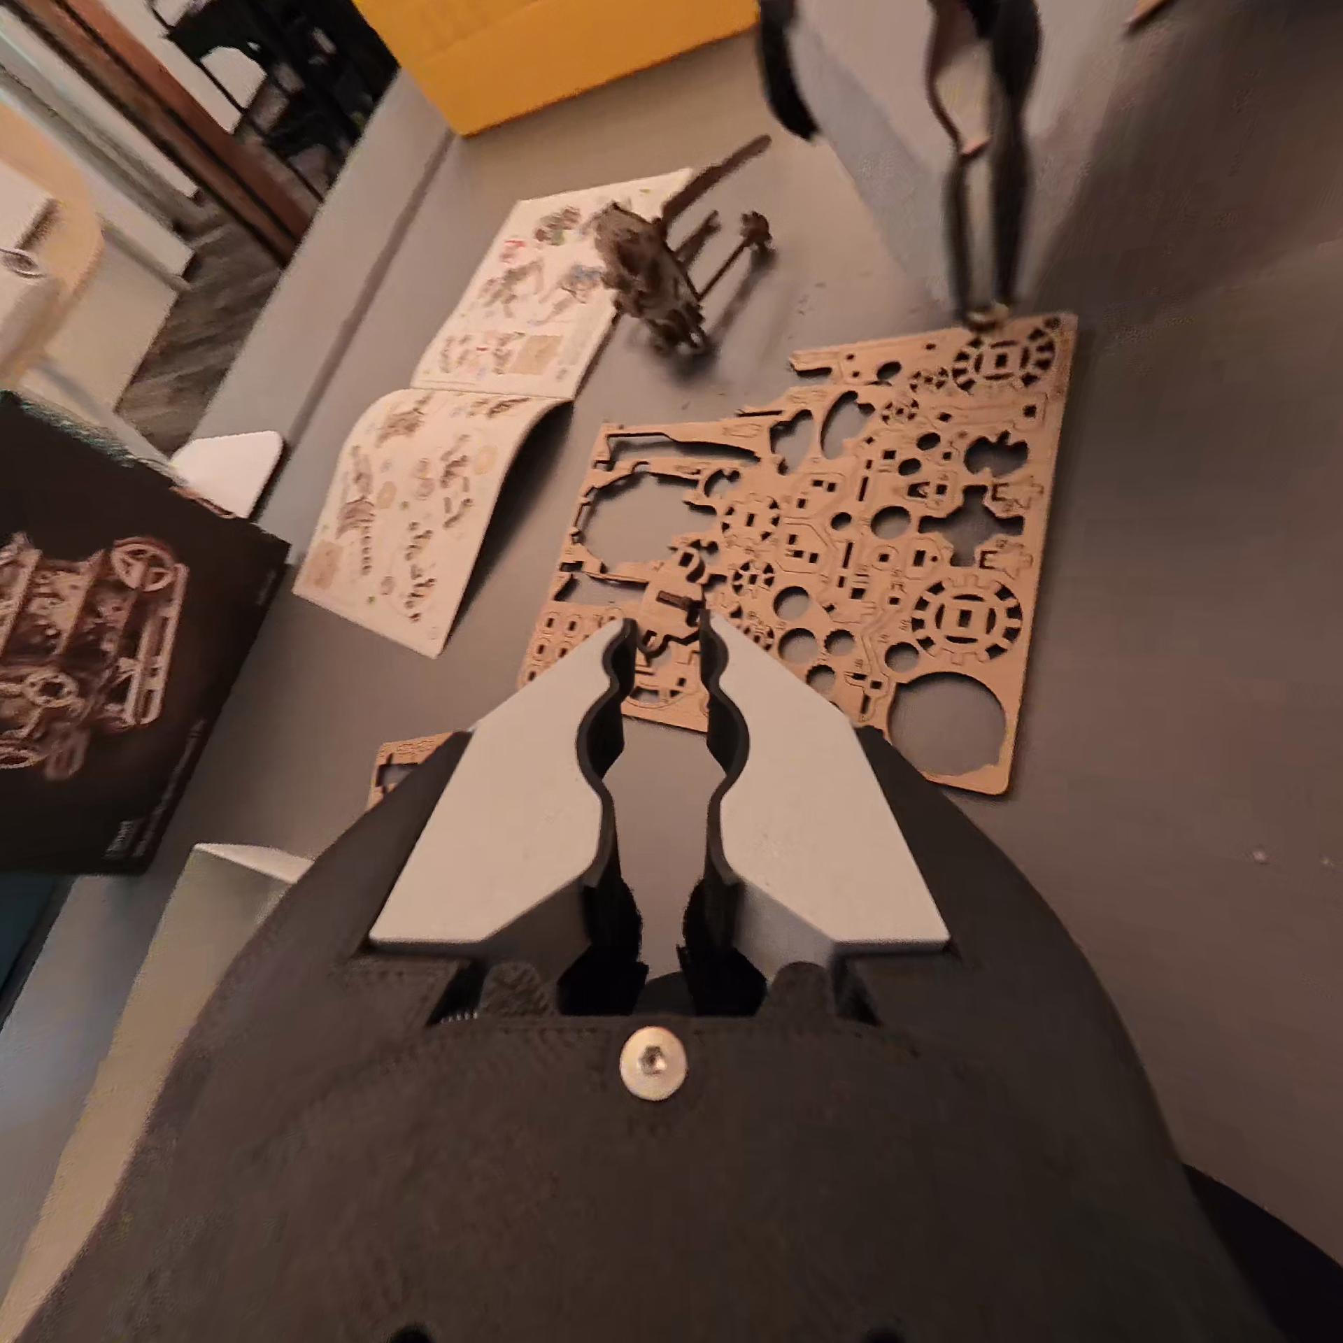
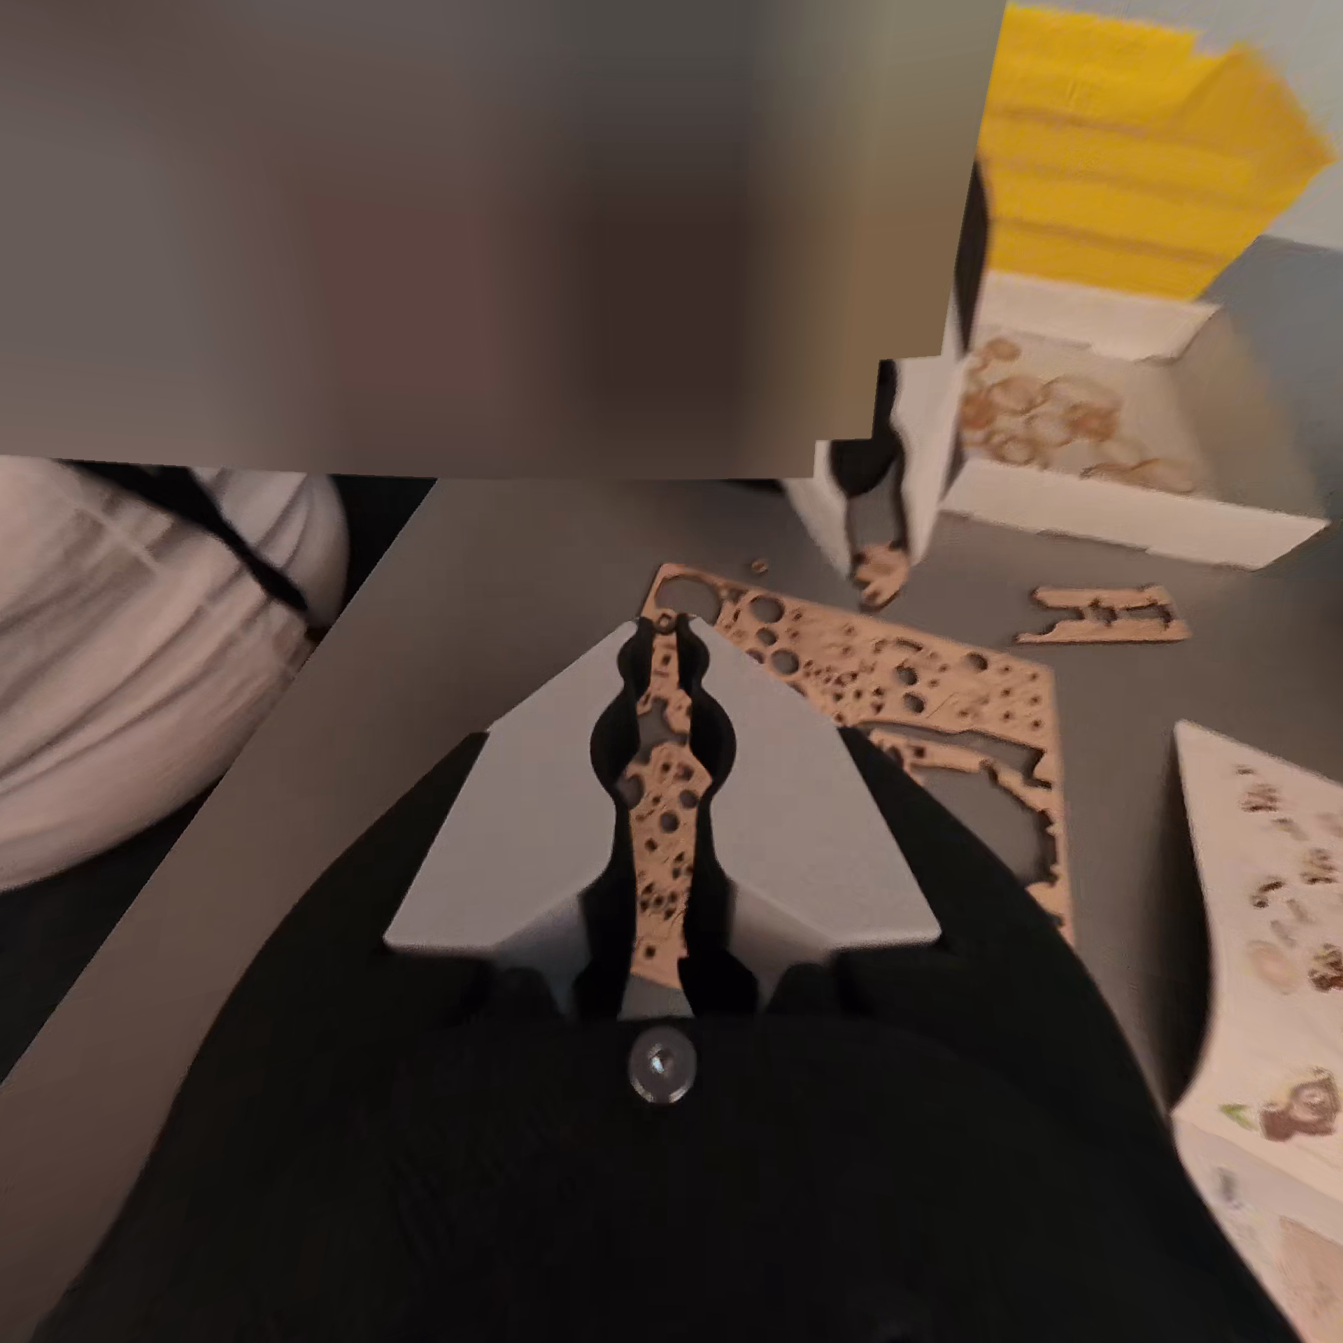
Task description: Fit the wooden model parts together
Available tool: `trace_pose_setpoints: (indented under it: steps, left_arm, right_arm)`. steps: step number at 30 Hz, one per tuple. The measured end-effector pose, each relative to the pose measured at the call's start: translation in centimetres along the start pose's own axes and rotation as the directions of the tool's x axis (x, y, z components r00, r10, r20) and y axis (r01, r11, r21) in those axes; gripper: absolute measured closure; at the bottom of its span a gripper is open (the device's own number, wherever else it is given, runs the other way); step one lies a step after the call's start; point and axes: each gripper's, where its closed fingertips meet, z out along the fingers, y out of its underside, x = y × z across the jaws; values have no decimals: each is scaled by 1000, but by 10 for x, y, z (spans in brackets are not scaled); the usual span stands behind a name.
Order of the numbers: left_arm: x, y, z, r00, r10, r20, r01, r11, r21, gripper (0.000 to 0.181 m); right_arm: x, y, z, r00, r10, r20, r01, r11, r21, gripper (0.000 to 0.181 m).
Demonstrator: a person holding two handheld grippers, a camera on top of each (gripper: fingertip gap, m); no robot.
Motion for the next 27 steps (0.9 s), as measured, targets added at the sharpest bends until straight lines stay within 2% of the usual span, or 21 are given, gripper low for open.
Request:
trace_pose_setpoints:
  steps: [3,6,10,14,17,21,24,27]
  left_arm:
    - [11,4,4,998,6,-64,-6,1000,-11,165]
    - [20,6,6,994,31,-106,-34,999,-21,165]
    - [26,12,8,989,65,-130,-71,996,-45,165]
    - [33,11,6,983,90,-160,-99,994,-52,165]
    - [35,8,-6,978,124,-166,-135,989,-59,165]
    - [57,2,-29,968,68,-242,-84,995,-54,165]
    - [81,8,-42,954,53,-294,-71,996,-52,165]
    - [95,19,-47,953,49,-300,-82,992,-99,165]
  right_arm:
    - [15,-15,3,999,-2,44,3,1000,-14,176]
    - [31,-7,11,995,-32,90,45,988,-148,176]
    - [43,-8,28,990,-44,133,68,981,-183,176]
    - [39,4,38,994,-21,108,43,976,-213,176]
    - [31,2,39,995,-9,99,25,985,-168,176]
    - [22,-15,43,994,81,76,-75,994,-77,176]
    - [1,-24,55,986,137,98,-137,991,-15,176]
    - [-20,-20,73,978,182,99,-183,983,-2,177]
